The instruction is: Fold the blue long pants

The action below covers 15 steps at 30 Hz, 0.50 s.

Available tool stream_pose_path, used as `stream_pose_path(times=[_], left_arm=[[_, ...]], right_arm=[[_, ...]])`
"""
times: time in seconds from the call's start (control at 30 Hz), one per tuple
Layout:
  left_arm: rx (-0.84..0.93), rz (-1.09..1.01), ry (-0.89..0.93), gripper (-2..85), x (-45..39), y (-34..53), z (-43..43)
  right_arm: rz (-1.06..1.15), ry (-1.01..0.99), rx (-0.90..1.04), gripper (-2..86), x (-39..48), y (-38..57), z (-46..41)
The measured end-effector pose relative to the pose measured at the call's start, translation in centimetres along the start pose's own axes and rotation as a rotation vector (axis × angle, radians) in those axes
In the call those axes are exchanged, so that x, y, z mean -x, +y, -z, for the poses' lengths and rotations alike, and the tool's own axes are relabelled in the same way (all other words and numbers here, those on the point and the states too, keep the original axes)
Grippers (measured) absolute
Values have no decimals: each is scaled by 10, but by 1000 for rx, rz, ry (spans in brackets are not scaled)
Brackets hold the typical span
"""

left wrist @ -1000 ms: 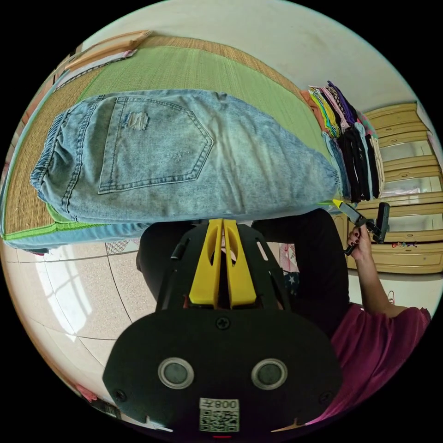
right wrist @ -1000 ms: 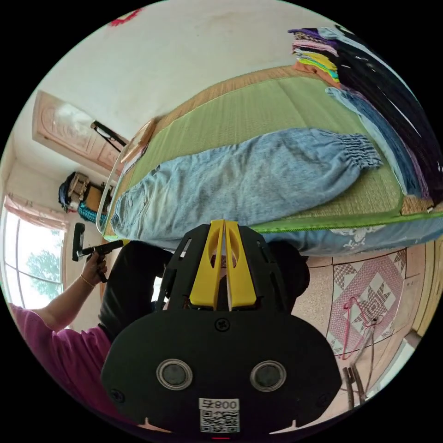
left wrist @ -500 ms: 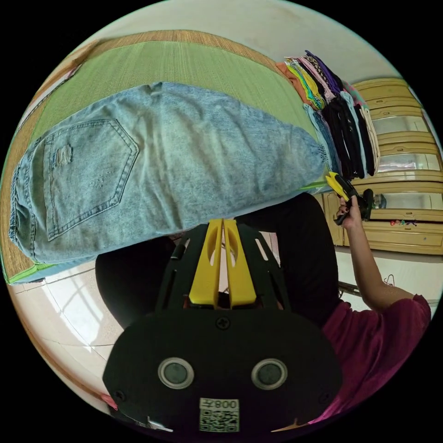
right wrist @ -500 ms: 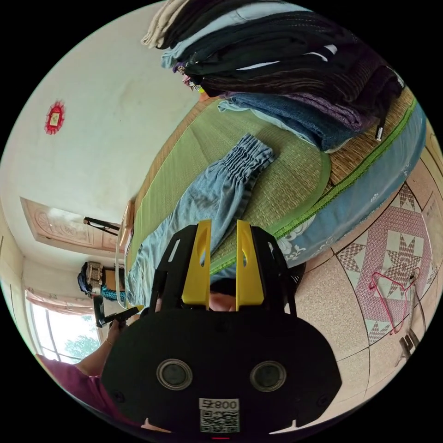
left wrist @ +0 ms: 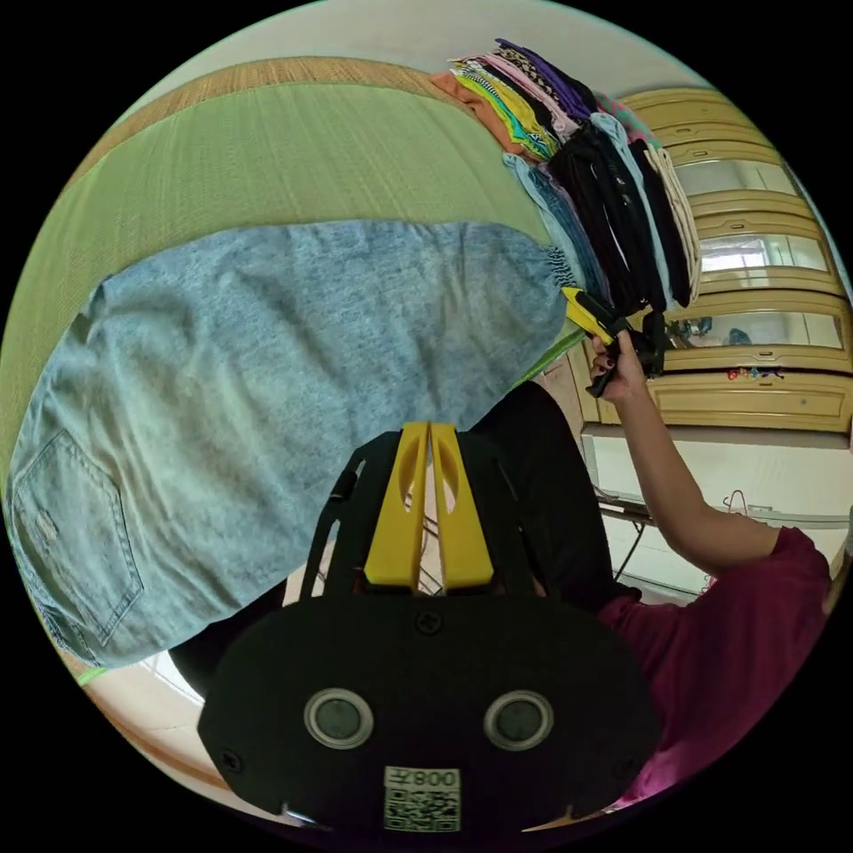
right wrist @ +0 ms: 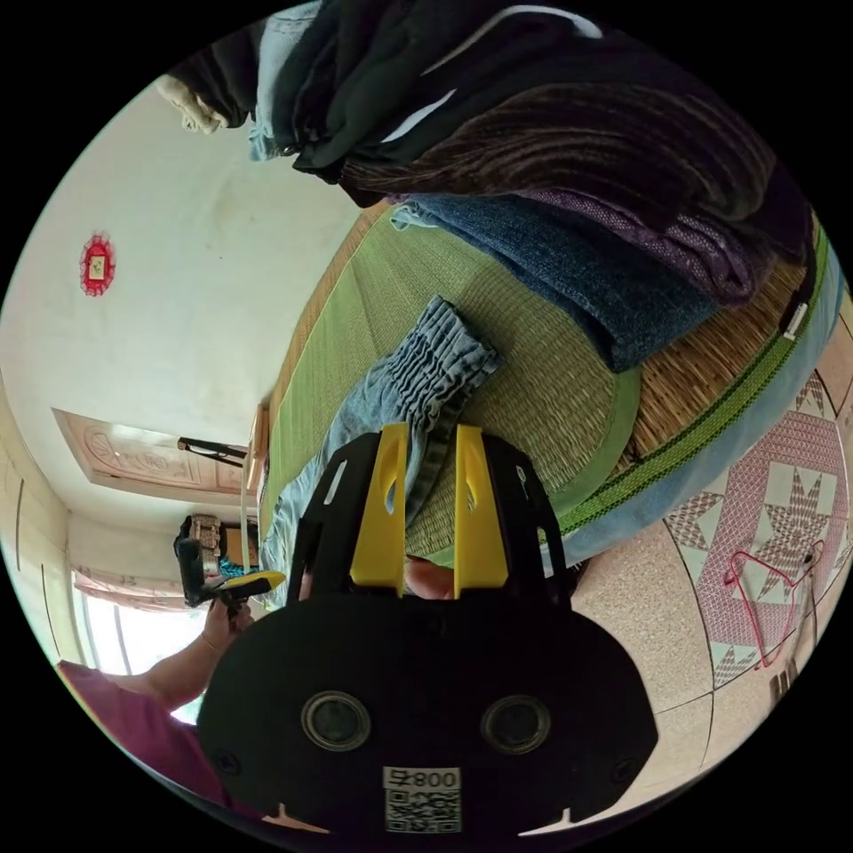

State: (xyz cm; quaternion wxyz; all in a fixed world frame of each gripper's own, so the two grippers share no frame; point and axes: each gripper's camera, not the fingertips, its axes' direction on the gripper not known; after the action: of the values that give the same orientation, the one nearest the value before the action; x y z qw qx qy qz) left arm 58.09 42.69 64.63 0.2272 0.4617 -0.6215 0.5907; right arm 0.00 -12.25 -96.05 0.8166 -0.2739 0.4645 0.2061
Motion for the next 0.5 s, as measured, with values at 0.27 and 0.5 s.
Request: stream_pose_path(times=[0.27, 0.5], left_arm=[[8, -223, 84, 14, -114, -176, -78], [126, -441, 12, 79, -222, -325, -165]], right_arm=[[10, -95, 18, 70, -42, -16, -6], [0, -177, -3, 60, -69, -19, -8]])
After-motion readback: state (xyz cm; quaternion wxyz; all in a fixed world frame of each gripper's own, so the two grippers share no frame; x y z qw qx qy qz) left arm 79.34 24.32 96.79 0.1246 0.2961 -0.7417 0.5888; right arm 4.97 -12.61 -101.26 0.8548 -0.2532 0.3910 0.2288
